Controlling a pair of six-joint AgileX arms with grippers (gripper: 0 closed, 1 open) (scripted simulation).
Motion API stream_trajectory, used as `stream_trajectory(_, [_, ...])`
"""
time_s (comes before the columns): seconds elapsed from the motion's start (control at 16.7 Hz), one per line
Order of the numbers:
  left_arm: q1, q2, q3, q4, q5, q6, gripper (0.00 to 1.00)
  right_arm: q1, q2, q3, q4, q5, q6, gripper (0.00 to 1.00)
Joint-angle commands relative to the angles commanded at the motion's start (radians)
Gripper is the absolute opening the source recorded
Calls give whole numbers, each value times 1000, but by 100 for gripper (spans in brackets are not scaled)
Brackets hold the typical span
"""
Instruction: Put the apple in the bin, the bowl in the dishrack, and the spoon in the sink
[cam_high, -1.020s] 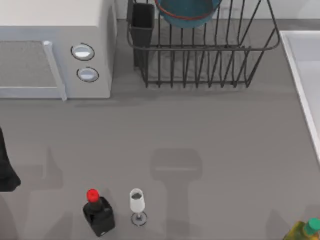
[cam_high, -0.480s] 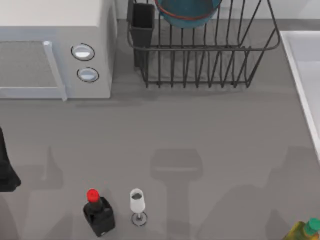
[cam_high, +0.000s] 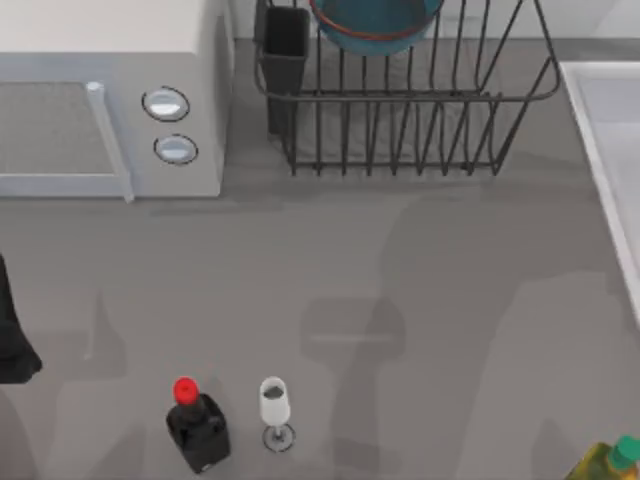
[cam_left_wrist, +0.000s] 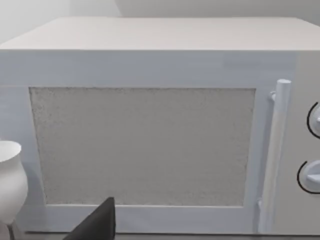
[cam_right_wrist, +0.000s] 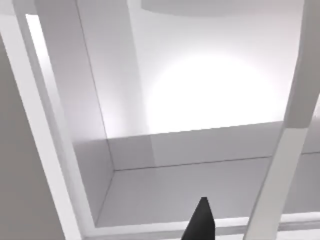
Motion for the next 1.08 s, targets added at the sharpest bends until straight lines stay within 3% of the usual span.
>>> stream_trajectory(0.24, [0,0,0,0,0,0,100,79,236,372,-98,3,100,0])
stream_trajectory(0.48, [0,0,0,0,0,0,100,139,402,620,-164,8,182,0])
stream_trajectory(1.08, [0,0,0,0,0,0,100,159,459,698,-178,11,223,0])
